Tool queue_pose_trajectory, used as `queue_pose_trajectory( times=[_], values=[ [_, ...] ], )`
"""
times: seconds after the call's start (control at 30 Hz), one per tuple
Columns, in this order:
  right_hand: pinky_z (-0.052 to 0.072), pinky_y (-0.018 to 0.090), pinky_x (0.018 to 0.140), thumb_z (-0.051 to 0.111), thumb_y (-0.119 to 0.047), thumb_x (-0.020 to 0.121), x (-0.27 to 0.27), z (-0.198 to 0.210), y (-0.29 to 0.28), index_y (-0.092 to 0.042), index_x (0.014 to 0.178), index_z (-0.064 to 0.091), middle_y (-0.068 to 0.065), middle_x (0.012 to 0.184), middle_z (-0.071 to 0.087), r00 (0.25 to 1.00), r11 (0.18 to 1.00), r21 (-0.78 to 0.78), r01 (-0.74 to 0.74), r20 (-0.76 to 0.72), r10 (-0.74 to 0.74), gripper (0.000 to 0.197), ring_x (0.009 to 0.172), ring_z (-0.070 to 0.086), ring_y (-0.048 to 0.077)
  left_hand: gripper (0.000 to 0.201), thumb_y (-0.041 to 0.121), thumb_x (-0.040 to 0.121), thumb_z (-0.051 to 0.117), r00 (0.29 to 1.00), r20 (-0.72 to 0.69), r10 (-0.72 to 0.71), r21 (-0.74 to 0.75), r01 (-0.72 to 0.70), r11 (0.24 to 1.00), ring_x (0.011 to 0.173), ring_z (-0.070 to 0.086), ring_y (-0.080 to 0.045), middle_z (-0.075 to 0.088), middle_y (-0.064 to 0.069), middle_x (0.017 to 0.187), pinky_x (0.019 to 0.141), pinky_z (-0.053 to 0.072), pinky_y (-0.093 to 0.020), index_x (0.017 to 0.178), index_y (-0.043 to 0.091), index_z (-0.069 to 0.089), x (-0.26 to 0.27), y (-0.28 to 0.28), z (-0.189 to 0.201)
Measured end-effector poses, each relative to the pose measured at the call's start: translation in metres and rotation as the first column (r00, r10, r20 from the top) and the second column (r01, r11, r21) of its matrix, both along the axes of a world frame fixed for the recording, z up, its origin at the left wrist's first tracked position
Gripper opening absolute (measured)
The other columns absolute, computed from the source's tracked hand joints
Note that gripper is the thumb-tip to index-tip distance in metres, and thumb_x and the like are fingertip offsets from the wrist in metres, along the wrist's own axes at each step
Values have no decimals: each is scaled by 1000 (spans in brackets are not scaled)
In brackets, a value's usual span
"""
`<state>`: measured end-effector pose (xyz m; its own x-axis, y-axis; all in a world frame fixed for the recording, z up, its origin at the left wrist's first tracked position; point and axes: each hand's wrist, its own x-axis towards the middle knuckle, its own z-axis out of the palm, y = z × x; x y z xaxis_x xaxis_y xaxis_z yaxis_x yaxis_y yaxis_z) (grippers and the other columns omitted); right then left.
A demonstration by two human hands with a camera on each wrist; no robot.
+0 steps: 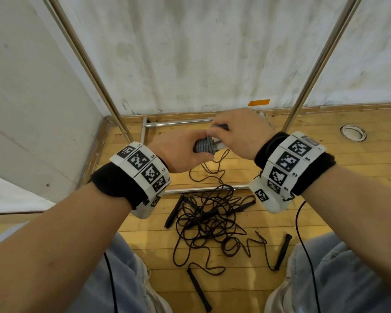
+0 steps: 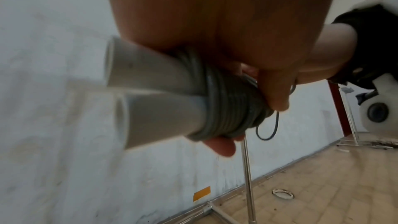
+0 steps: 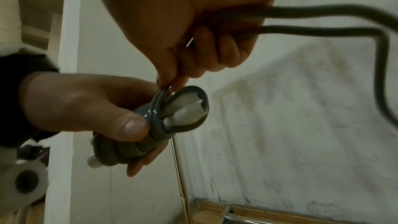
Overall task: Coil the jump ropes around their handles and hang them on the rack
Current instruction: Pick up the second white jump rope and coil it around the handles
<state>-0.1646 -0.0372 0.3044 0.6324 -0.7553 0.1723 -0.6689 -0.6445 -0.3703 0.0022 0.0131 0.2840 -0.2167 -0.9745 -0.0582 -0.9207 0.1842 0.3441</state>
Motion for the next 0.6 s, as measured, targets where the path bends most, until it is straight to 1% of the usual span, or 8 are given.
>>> queue_pose_trajectory(
  times=[0.1, 0.2, 0.23, 0.3, 0.37, 0.43, 0.5, 0.6],
  values=[
    [34, 21, 54, 57, -39, 88, -2, 2, -7, -19, 74, 67, -8, 66, 58, 980, 988, 152, 37, 187, -65, 25, 61, 50, 6, 46, 71, 77, 54, 996, -89, 33, -92, -41, 995, 65, 56, -7, 58, 13, 67, 59, 45, -28, 111, 40, 61, -1, 3, 6],
    [34, 9, 47, 67, -34, 83, -4, 2, -13, -25, 67, 67, -14, 52, 56, 903, 934, 358, -4, 403, -150, 18, 50, 48, -1, 31, 61, 80, 61, 980, -193, 46, -134, -73, 988, 55, 51, -4, 53, 11, 58, 53, 36, -27, 87, 31, 65, -4, 5, 11],
    [33, 9, 45, 69, -31, 82, -5, 3, -16, -25, 67, 67, -15, 48, 55, 869, 906, 422, -37, 461, -180, 17, 46, 46, -1, 27, 56, 80, 64, 968, -246, 50, -132, -85, 988, 54, 50, -5, 53, 11, 58, 54, 34, -26, 86, 30, 66, -5, 6, 13],
    [32, 16, 43, 69, -28, 83, -8, 1, -20, -24, 66, 69, -10, 50, 52, 791, 805, 577, -140, 554, -259, 17, 43, 40, 5, 24, 52, 79, 66, 919, -388, 65, -104, -114, 988, 54, 52, -5, 58, 10, 61, 54, 39, -28, 91, 31, 69, -7, 8, 17],
    [28, 20, 42, 62, -25, 88, -9, -3, -21, -22, 65, 71, -2, 53, 48, 729, 677, 690, -256, 598, -333, 25, 42, 34, 9, 24, 50, 77, 65, 851, -518, 86, -70, -142, 987, 60, 60, -13, 64, 4, 70, 56, 51, -40, 94, 33, 67, -11, 11, 23],
    [29, 20, 44, 53, -20, 95, -6, -9, -17, -21, 70, 71, -5, 51, 46, 696, 616, 723, -313, 616, -369, 31, 42, 31, 9, 20, 47, 81, 65, 819, -564, 104, -82, -181, 980, 66, 65, -23, 66, -4, 77, 63, 55, -48, 92, 30, 63, -12, 11, 26],
    [32, 20, 45, 48, -25, 98, -1, -12, -10, -17, 79, 65, -7, 50, 46, 700, 624, 725, -292, 607, -377, 27, 43, 33, 8, 21, 40, 87, 64, 797, -588, 135, -102, -238, 966, 67, 66, -25, 66, -9, 79, 64, 55, -50, 95, 21, 61, -10, 9, 28],
    [35, 24, 46, 40, -32, 100, 7, -13, 3, -16, 77, 57, -7, 49, 44, 766, 726, 665, -175, 555, -324, 33, 43, 35, 10, 23, 41, 90, 60, 813, -555, 177, -161, -313, 936, 70, 63, -27, 65, -10, 79, 67, 54, -49, 93, 18, 58, -4, 4, 29]
  ],
)
